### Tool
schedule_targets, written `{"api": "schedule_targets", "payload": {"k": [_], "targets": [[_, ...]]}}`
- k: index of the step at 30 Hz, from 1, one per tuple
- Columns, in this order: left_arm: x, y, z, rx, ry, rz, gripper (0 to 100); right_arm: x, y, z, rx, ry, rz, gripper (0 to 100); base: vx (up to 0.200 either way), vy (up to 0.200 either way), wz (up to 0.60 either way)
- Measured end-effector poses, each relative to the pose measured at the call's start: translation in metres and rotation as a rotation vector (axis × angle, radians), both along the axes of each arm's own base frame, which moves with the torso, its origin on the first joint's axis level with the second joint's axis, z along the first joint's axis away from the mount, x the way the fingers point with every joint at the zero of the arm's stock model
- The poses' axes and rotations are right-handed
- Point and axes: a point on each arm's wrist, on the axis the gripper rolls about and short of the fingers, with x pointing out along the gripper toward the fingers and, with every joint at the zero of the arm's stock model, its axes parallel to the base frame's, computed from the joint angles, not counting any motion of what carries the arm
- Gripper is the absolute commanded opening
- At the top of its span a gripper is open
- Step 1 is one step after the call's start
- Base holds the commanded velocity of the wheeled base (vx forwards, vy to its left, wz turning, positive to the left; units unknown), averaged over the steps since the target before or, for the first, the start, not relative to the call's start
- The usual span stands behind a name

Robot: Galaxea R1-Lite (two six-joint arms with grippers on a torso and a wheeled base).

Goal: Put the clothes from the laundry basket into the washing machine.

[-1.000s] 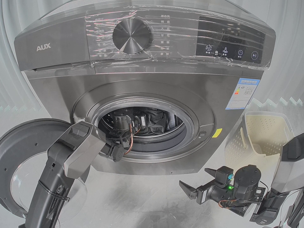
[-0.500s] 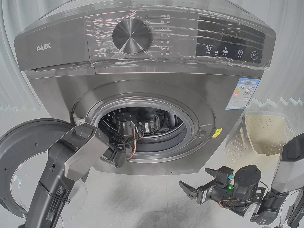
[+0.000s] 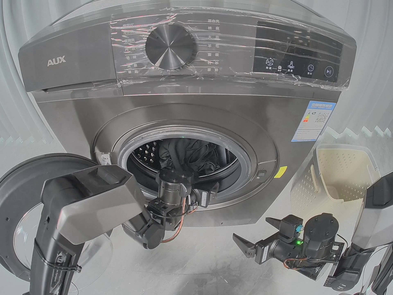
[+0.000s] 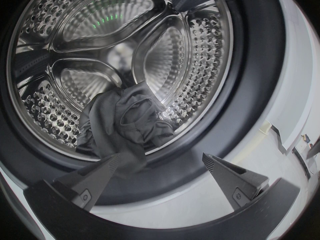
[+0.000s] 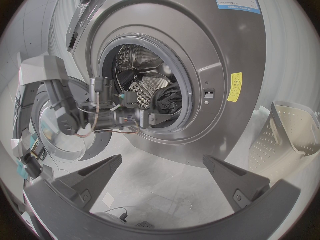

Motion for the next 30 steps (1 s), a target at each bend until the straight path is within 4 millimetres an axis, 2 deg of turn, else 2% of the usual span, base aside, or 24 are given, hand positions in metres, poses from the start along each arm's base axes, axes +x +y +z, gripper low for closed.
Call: {"api": "schedule_targets", "payload": {"k": [9, 11, 16, 24, 30], "targets": [[-0.069, 0.015, 0.027, 0.041, 0.044, -0.079, 100, -0.001, -0.001, 0.000, 0.002, 0.006, -0.002, 100, 0.000, 0.000, 0.00], [-0.089, 0.018, 0.037, 0.033, 0.037, -0.109, 100, -0.002, -0.001, 0.000, 0.002, 0.008, -0.003, 100, 0.000, 0.000, 0.00], [-0.124, 0.033, 0.063, -0.007, 0.014, -0.141, 100, -0.006, -0.005, 0.001, -0.002, 0.010, -0.002, 100, 0.000, 0.000, 0.00], [-0.170, 0.073, 0.110, -0.161, -0.020, -0.133, 100, -0.020, -0.017, 0.021, 0.032, -0.036, -0.010, 100, 0.000, 0.000, 0.00], [-0.207, 0.110, 0.125, -0.213, -0.036, -0.128, 100, -0.030, -0.035, 0.037, 0.054, -0.070, -0.050, 100, 0.000, 0.000, 0.00]]}}
